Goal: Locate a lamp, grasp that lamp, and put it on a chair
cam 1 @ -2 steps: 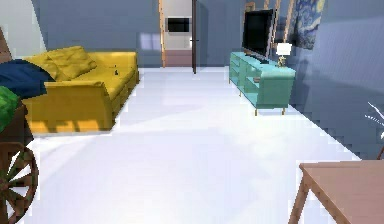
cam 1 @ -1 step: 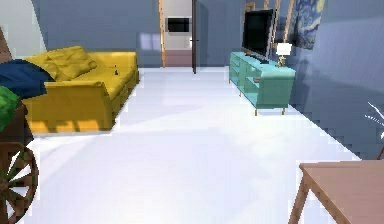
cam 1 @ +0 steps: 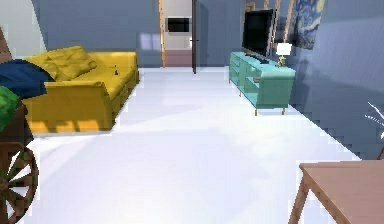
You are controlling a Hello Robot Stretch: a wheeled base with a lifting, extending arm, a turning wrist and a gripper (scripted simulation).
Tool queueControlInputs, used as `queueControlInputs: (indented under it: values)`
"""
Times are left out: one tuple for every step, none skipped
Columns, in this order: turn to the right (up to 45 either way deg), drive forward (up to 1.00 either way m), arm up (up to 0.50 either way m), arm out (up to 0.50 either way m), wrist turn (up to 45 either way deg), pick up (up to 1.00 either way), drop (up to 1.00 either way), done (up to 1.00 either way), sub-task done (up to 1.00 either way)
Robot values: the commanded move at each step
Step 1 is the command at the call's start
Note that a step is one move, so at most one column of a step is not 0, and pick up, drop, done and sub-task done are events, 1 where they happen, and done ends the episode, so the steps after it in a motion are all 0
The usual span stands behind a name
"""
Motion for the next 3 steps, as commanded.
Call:
queueControlInputs:
  values:
    - [0.0, 0.0, 0.0, 0.0, 45.0, 0.0, 0.0, 0.0, 0.0]
    - [0.0, 0.0, 0.0, 0.0, 45.0, 0.0, 0.0, 0.0, 0.0]
    - [0.0, 0.0, 0.0, 0.0, 45.0, 0.0, 0.0, 0.0, 0.0]
